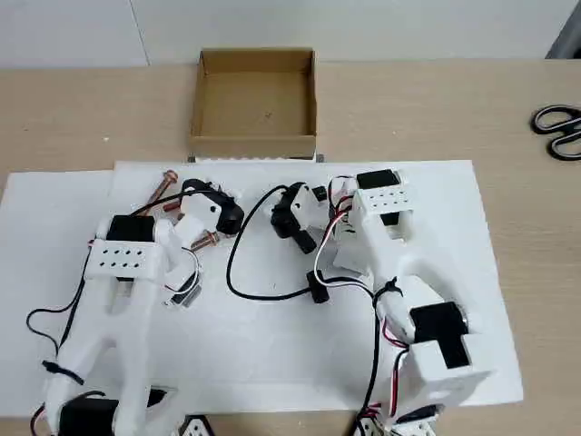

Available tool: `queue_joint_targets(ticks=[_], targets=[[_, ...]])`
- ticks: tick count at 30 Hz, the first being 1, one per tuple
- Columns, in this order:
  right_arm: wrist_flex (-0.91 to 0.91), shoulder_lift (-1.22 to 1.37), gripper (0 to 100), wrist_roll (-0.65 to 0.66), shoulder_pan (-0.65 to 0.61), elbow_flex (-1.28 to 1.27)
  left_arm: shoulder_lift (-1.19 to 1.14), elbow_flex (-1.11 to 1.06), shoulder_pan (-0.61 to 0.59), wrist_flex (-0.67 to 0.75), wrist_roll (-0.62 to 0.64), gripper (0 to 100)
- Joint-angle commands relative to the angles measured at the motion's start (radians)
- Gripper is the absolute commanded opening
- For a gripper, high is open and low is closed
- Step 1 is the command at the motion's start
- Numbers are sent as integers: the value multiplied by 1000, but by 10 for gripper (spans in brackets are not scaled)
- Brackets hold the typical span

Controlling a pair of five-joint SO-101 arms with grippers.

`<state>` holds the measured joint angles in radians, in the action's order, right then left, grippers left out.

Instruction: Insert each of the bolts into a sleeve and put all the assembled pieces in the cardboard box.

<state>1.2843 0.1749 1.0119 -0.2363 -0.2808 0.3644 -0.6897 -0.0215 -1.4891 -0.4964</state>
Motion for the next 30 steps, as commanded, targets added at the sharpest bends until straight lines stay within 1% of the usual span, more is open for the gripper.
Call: queue_joint_targets(ticks=[1, 7, 10, 12, 15, 19, 22, 30], targets=[[-54, 27, 157, 9, 7, 18, 2, 5, -5, -3, 0, 81], [-101, 101, 154, 9, 10, 20, 2, 5, -5, -6, 3, 81], [-99, 133, 148, 6, 10, 20, 2, 5, -5, -2, 32, 80], [-97, 142, 104, 3, 10, 20, 2, 5, -5, -2, 35, 80], [-96, 143, 9, 3, 10, 20, 2, 5, -5, -2, 35, 80], [-94, 147, 9, -2, 15, 20, 2, 5, -5, -2, 37, 80], [-84, 142, 9, -69, 13, 25, 2, 5, -5, -5, 64, 80], [134, 42, 9, -299, 10, 164, 2, 4, -3, -5, 78, 80]])
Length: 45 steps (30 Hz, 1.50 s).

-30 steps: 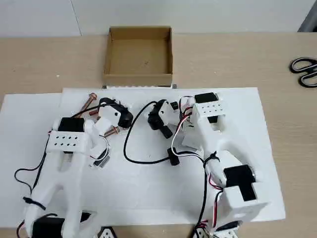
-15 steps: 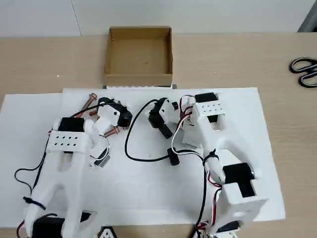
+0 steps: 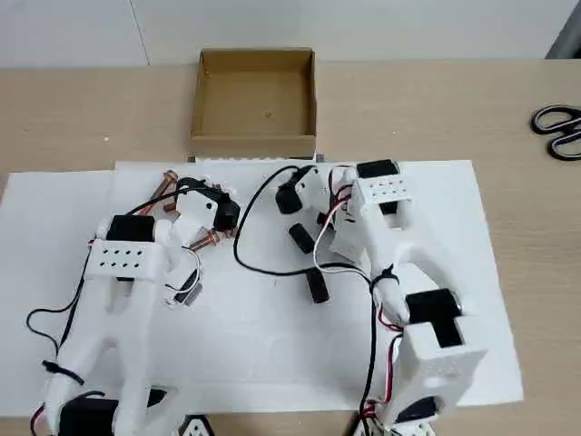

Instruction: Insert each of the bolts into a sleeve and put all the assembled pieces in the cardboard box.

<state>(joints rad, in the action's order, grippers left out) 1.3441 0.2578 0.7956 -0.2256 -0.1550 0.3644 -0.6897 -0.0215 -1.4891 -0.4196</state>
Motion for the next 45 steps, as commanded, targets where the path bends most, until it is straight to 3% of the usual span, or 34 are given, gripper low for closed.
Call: queue_joint_targets(ticks=[1, 11, 16, 21, 27, 32, 38, 45], targets=[[99, -59, 9, -107, -2, 44, 2, 4, -3, -3, 2, 80], [266, -226, 7, -408, 5, 46, 8, 4, -5, -9, 11, 79], [312, -317, 7, -606, 38, 46, 9, 74, -11, -8, 201, 13], [338, -371, 6, -611, 166, 46, 9, 217, -12, -32, 304, 8], [338, -378, 6, -611, 363, 43, -11, 475, -9, -195, 311, 33], [340, -384, 6, -611, 455, -6, -170, 562, -11, -264, 305, 36], [338, -384, 6, -606, 501, -55, -371, 625, -5, -265, 127, 39], [331, -384, 7, -405, 496, -71, -423, 631, -8, -262, -83, 91]])
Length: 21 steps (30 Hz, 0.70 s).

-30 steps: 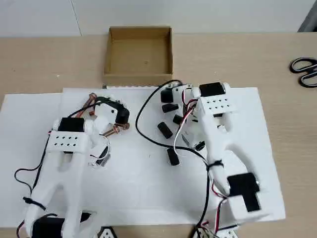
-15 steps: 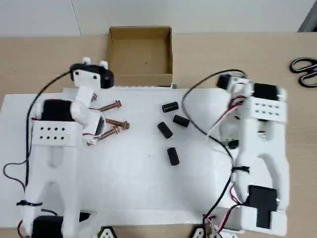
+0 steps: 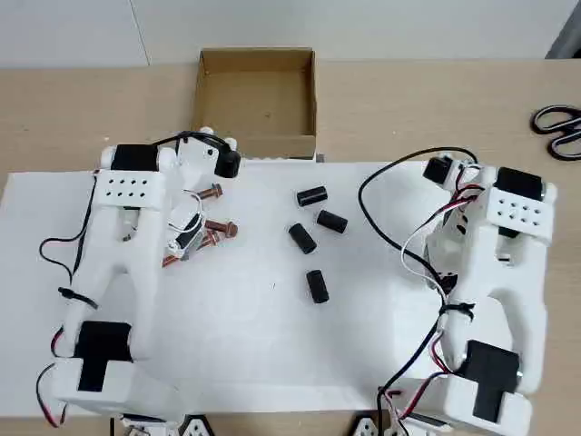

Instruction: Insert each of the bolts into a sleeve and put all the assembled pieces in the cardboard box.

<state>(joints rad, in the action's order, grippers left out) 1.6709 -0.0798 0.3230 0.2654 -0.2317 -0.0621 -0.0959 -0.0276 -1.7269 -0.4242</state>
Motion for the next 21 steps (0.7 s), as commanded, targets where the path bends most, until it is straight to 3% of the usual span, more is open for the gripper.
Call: queue_joint_targets(ticks=[1, 12, 21], targets=[[4, -47, 7, 83, 5, 6, 3, 38, -2, -23, -115, 95], [12, -45, 7, 101, 5, -9, -8, 38, -3, 68, -404, 99], [-8, -47, 7, 101, 4, -109, -161, 36, 2, 187, -439, 99]])
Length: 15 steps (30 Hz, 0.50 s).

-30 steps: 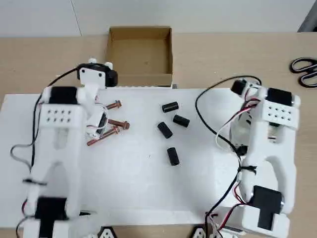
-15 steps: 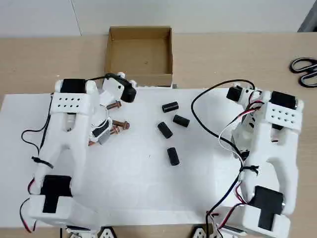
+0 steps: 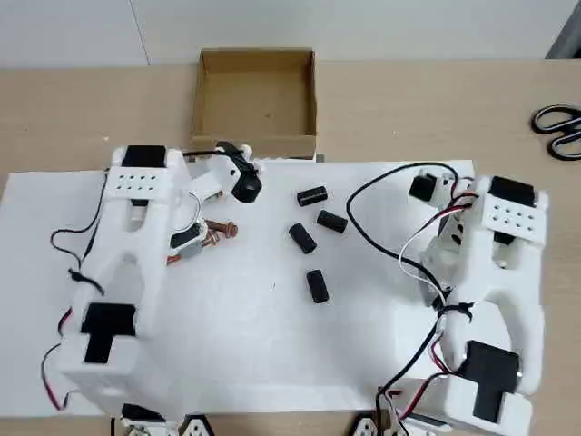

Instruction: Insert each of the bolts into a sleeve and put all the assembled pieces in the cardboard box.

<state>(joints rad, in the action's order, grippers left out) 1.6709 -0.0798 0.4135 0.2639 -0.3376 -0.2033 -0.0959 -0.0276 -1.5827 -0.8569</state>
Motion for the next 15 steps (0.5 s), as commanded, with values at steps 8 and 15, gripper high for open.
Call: queue_joint_targets(ticks=[8, 15], targets=[[-33, -47, 7, 11, 4, -18, -51, 36, 3, 95, -5, 99], [-30, -47, 7, 5, -53, -20, -60, 36, 31, 121, -3, 99]])
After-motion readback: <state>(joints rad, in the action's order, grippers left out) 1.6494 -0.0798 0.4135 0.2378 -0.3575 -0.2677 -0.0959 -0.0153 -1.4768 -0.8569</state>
